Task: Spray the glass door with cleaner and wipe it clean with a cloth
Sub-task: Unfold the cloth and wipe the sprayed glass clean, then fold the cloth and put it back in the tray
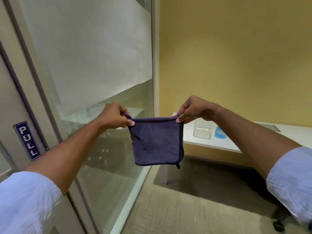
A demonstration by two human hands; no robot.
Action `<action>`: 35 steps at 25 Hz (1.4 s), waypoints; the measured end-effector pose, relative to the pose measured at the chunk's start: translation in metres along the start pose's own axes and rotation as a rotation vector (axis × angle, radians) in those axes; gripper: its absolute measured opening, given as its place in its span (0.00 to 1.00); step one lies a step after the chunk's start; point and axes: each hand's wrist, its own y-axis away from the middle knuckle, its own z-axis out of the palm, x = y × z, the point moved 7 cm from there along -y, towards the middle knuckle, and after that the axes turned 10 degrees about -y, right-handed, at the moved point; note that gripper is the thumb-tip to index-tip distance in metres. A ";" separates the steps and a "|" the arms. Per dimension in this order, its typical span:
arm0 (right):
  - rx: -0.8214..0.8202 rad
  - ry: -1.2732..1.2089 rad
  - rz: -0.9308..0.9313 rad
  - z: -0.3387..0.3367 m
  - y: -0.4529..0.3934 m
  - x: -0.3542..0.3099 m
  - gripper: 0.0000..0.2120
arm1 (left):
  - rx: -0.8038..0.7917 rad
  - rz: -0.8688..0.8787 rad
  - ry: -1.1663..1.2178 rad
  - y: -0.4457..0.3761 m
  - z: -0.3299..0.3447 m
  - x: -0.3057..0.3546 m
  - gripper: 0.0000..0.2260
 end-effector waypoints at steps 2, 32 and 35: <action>0.038 -0.008 0.053 -0.016 -0.012 0.018 0.12 | -0.048 0.044 0.018 -0.032 0.019 0.005 0.08; -0.245 0.515 0.251 -0.218 -0.251 0.225 0.28 | -0.219 0.314 -0.042 -0.393 0.299 0.157 0.08; -0.272 0.525 0.249 -0.225 -0.281 0.233 0.27 | -0.226 0.357 -0.034 -0.432 0.316 0.158 0.08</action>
